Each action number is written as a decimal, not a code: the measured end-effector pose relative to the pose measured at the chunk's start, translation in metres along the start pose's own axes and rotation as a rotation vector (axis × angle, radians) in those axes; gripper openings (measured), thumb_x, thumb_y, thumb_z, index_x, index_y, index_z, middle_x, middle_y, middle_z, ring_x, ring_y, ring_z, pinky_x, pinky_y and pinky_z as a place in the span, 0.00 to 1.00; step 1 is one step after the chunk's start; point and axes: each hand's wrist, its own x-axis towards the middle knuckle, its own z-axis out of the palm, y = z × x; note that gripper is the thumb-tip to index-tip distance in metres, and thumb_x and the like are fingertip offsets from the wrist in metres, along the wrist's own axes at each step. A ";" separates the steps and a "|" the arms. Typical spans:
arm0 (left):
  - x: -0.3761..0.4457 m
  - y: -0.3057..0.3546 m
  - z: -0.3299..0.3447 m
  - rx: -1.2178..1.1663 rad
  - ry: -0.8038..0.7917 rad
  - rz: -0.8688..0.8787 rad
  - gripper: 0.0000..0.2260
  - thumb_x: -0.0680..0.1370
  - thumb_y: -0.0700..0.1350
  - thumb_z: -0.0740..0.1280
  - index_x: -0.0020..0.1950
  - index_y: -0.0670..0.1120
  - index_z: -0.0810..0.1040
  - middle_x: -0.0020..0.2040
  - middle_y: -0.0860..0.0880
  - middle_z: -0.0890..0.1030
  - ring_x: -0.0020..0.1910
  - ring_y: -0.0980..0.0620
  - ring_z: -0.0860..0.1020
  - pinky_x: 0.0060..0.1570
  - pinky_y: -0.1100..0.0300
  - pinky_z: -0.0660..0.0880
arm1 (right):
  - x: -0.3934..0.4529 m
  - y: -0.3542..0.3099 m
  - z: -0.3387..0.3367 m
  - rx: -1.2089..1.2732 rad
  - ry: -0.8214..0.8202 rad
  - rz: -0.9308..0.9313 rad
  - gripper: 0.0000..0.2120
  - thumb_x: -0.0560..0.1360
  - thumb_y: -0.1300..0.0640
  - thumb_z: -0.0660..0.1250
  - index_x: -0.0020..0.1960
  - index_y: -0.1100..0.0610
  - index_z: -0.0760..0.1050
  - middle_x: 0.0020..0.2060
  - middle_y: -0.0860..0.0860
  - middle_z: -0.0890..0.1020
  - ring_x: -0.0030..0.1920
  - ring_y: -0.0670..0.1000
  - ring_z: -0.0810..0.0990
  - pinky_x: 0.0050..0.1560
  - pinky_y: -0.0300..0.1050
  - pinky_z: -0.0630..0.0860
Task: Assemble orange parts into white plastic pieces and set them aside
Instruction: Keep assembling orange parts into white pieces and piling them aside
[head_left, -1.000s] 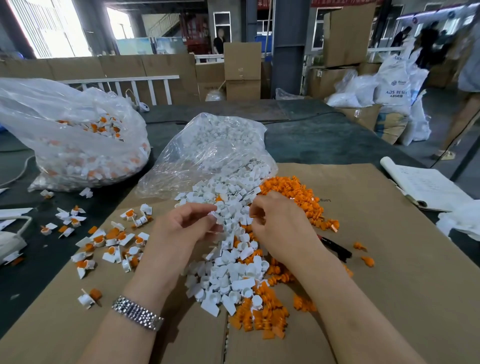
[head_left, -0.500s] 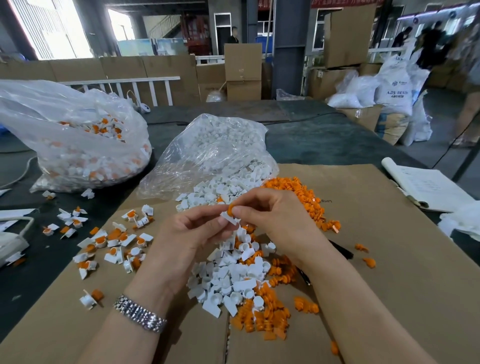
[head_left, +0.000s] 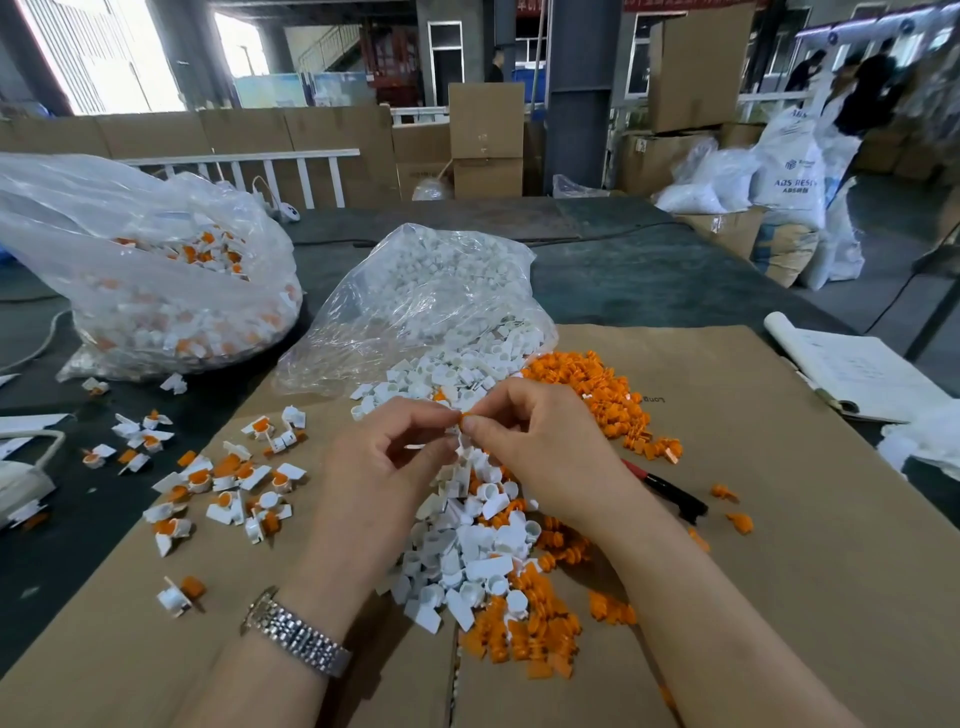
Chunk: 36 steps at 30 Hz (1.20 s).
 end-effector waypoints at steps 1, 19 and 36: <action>0.000 0.000 0.001 0.040 0.006 0.019 0.10 0.76 0.37 0.74 0.52 0.52 0.86 0.47 0.59 0.86 0.46 0.59 0.85 0.48 0.67 0.80 | 0.000 0.000 0.000 0.013 0.000 0.015 0.02 0.77 0.54 0.71 0.47 0.51 0.81 0.39 0.47 0.84 0.39 0.43 0.82 0.41 0.37 0.78; 0.007 -0.005 -0.011 -0.616 -0.164 -0.196 0.15 0.65 0.47 0.79 0.51 0.47 0.87 0.52 0.42 0.87 0.50 0.45 0.86 0.49 0.60 0.82 | -0.003 -0.003 -0.022 0.208 -0.138 -0.169 0.09 0.75 0.61 0.74 0.55 0.53 0.84 0.43 0.50 0.85 0.46 0.45 0.84 0.51 0.36 0.79; 0.007 0.001 -0.011 -0.764 -0.198 -0.322 0.11 0.70 0.39 0.75 0.52 0.40 0.87 0.50 0.36 0.86 0.46 0.44 0.87 0.44 0.62 0.82 | -0.003 -0.003 -0.022 0.154 -0.109 -0.244 0.10 0.74 0.60 0.75 0.55 0.54 0.84 0.46 0.47 0.86 0.50 0.45 0.84 0.55 0.41 0.81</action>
